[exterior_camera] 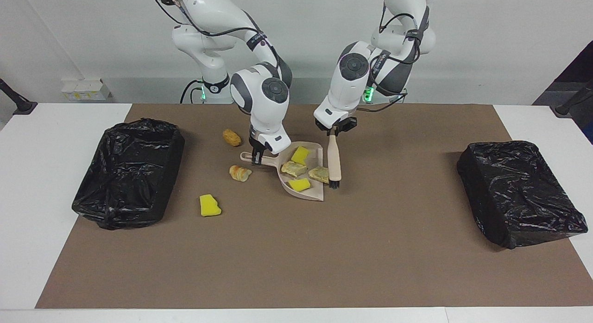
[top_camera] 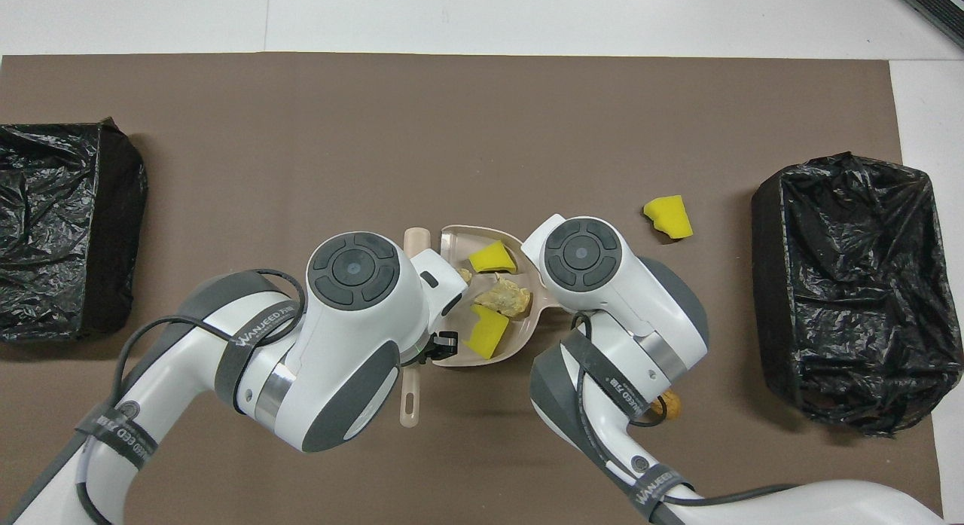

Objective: Sweep and dump trash in bin
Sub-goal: 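Sweep the remaining pieces with the left gripper into the dustpan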

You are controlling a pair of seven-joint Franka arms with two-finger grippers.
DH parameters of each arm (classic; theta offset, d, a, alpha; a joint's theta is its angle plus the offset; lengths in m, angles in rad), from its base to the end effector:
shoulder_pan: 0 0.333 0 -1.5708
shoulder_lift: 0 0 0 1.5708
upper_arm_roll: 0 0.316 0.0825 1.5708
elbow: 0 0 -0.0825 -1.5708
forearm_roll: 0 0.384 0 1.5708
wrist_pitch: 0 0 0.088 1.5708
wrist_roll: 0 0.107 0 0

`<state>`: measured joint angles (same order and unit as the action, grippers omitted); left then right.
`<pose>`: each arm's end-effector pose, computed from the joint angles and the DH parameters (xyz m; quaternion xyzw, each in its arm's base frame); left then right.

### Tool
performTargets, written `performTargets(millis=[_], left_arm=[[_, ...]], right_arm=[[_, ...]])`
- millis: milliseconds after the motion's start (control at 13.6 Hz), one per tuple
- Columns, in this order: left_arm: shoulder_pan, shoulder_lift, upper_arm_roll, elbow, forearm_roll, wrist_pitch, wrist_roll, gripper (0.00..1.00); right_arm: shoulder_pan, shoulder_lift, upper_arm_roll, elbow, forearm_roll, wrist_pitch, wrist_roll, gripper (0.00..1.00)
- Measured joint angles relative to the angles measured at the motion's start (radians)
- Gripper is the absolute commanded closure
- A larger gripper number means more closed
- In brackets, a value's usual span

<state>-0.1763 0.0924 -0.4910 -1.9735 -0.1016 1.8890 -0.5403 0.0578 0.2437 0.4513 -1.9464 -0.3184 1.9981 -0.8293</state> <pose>0.4345 -0.3461 0.4160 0.9932 -0.0442 -0.1073 0.0091 0.5237 0.2597 0.3563 0.7295 0.6740 -0.0920 0.0720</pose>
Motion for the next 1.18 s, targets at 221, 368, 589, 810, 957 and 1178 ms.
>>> performTargets(millis=[221,368,589,810,957,1178], left_arm=[[0.0,-0.014,0.001,-0.023,0.0,-0.004,-0.007,1.0],[0.002,-0.016,0.009,-0.025,0.008,-0.011,-0.009,1.0],[0.017,-0.015,0.023,-0.028,0.049,-0.006,-0.02,1.0],[0.027,0.019,0.021,-0.052,0.05,0.07,-0.019,1.0],[0.022,0.06,-0.013,-0.056,0.043,0.091,-0.019,1.0],[0.009,0.071,-0.093,-0.05,-0.003,0.086,-0.033,1.0]], right_arm=[[-0.02,0.0,0.0,-0.012,0.008,0.043,0.0,1.0],[-0.027,0.0,0.0,-0.026,0.008,0.048,-0.001,1.0],[-0.025,-0.005,0.001,-0.027,0.008,0.02,-0.061,1.0],[-0.024,-0.018,0.004,-0.027,0.008,-0.028,-0.096,1.0],[-0.024,-0.019,0.005,-0.028,0.008,-0.031,-0.097,1.0],[-0.024,-0.019,0.005,-0.028,0.008,-0.031,-0.097,1.0]])
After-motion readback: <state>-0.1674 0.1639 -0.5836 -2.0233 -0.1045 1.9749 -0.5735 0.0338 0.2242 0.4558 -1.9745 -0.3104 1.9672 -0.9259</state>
